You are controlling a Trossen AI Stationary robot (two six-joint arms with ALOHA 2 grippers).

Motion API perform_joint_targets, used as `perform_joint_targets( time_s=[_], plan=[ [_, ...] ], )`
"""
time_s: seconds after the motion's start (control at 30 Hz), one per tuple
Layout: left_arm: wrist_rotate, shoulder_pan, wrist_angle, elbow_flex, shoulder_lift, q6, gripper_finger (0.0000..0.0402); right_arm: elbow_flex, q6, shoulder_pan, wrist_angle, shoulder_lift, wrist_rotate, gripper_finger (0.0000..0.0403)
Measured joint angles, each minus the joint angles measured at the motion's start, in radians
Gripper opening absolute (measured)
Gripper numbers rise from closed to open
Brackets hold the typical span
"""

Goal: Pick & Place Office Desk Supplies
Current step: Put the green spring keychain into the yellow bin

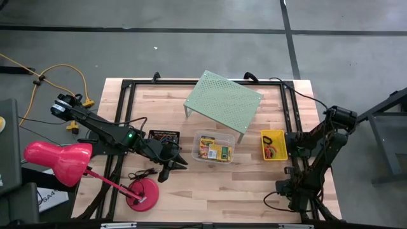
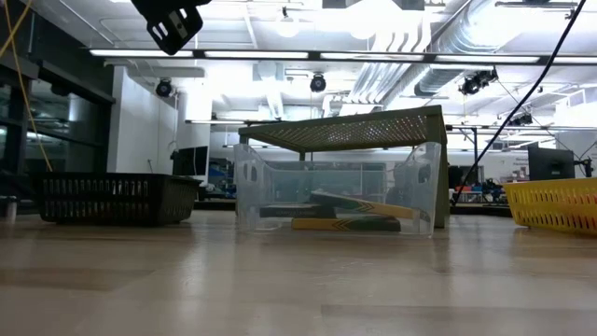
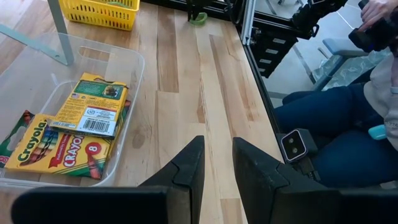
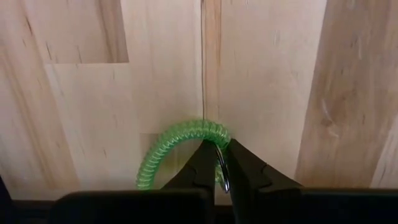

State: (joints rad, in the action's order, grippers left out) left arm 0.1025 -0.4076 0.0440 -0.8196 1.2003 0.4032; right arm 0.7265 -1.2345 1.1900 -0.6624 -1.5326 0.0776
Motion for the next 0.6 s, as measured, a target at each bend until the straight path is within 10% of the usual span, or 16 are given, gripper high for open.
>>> perform_joint_targets(
  time_s=[0.6],
  plan=[
    [0.0,0.0,0.0,0.0,0.0,0.0,0.0078,-0.001,0.076,-0.081,-0.033,0.229,-0.16,0.0008]
  ],
)
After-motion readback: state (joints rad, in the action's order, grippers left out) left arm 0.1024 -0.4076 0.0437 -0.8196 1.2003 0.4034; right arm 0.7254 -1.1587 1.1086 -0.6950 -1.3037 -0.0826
